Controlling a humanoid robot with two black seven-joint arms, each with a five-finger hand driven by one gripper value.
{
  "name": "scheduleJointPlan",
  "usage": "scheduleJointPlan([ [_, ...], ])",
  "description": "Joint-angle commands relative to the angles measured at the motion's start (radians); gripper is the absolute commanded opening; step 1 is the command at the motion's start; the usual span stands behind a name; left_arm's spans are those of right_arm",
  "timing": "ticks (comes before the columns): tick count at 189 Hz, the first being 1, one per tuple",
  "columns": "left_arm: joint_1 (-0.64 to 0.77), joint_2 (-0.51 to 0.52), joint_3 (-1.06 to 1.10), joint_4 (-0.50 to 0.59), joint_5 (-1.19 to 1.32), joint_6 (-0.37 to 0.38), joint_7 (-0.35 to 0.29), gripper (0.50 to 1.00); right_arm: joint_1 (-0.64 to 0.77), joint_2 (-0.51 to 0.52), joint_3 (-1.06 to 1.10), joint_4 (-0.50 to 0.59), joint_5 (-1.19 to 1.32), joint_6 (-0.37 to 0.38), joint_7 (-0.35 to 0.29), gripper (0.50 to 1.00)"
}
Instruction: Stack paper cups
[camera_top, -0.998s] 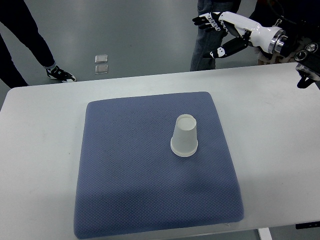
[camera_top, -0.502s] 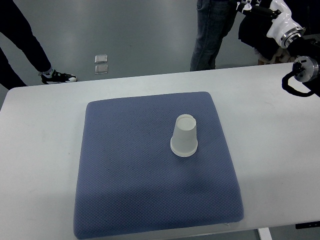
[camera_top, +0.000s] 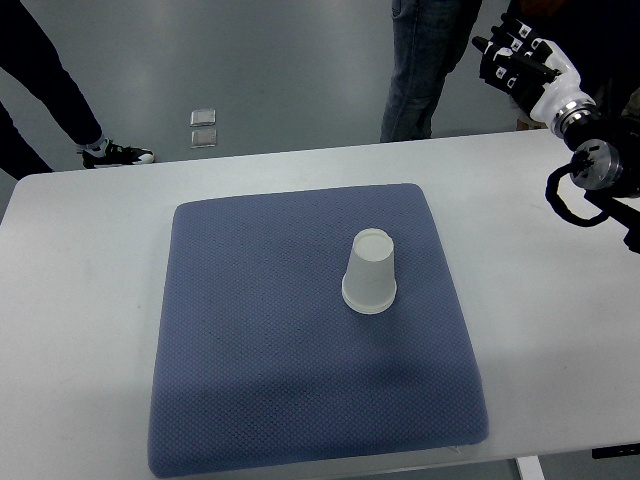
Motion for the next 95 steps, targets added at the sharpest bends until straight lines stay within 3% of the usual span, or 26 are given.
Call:
scheduleJointPlan([
  [1,0.0,0.0,0.0,0.0,0.0,0.0,0.0,1.0,-0.032,0.031,0.077,-0.006,-0.005,0.004,0.009,0.913],
  [95,0.0,0.0,0.0,0.001,0.0,0.0,0.0,1.0,-0.076,0.076,0.131,-0.091,-0.016,0.004,0.021,0.915],
])
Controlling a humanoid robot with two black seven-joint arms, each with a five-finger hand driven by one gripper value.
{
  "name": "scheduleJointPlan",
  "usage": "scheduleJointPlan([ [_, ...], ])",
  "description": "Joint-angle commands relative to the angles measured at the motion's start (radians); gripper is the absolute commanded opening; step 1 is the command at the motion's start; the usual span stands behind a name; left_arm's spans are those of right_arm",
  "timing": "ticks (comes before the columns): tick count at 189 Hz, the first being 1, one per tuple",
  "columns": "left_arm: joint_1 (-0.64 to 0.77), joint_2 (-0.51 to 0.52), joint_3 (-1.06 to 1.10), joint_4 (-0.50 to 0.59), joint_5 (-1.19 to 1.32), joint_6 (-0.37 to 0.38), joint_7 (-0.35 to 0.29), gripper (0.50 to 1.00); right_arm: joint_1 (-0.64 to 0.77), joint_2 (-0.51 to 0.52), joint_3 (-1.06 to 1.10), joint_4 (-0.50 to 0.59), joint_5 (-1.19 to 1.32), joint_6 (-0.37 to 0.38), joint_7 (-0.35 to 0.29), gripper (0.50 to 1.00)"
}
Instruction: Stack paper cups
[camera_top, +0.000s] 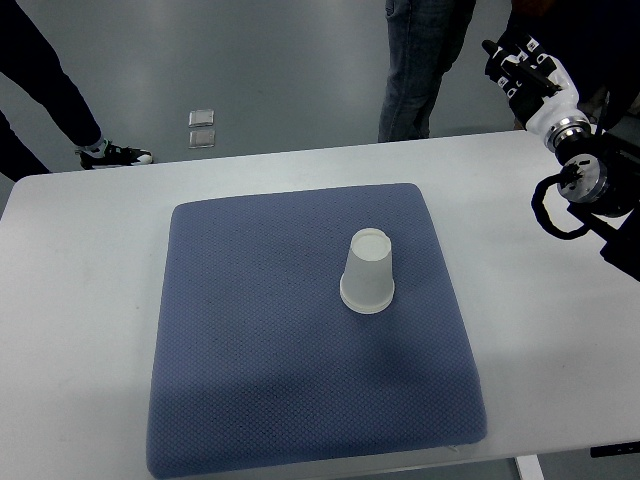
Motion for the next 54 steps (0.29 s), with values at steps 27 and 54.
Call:
scheduleJointPlan([
  [27,0.0,0.0,0.0,-0.001,0.0,0.0,0.0,1.0,-0.006,0.01,0.002,-0.009,0.004,-0.002,0.012,0.915],
  [54,0.0,0.0,0.0,0.001,0.0,0.0,0.0,1.0,-0.006,0.016,0.003,-0.012,0.01,-0.002,0.014,0.915],
])
